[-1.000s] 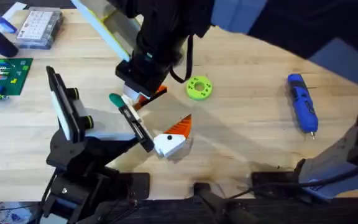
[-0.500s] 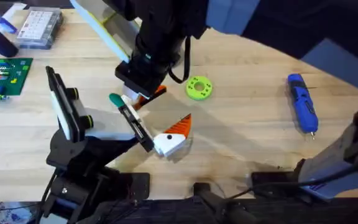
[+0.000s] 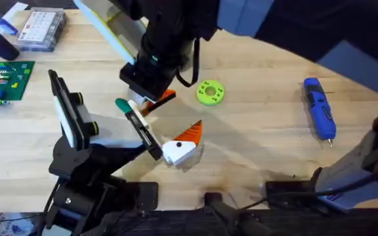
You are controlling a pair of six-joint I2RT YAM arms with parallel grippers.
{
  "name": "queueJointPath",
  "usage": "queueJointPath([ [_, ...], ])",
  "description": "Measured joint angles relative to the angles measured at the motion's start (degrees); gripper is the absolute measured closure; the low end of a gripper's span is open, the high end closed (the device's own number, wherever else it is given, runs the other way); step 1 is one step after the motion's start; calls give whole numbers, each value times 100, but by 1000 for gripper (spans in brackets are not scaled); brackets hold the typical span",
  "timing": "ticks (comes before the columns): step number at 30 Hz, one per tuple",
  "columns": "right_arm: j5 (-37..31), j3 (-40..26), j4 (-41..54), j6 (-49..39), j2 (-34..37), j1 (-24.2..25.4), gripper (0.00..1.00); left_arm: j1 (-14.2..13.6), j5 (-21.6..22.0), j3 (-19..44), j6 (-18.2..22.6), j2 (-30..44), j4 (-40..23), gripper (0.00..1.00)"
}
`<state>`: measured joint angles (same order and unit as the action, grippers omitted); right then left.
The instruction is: Pick up the gripper from the table and insert it into the empty holder that is missing its gripper. Then pick up a screw, insert it into the mounting hole, and use the screwdriver to tighten it. Finally, clean up the table by picking up the vegetable and placing it into the bucket.
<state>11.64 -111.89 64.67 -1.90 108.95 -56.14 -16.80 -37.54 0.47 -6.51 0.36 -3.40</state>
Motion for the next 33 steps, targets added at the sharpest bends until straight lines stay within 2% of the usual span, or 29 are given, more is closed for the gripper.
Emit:
queueJointPath([
  [9,0,-31,-223,17,119,0,998,0,-2,0,-42,0,-4,12],
  [33,-56,-65,-3,16,120,7,998,-16,-82,0,-88,0,-4,12],
])
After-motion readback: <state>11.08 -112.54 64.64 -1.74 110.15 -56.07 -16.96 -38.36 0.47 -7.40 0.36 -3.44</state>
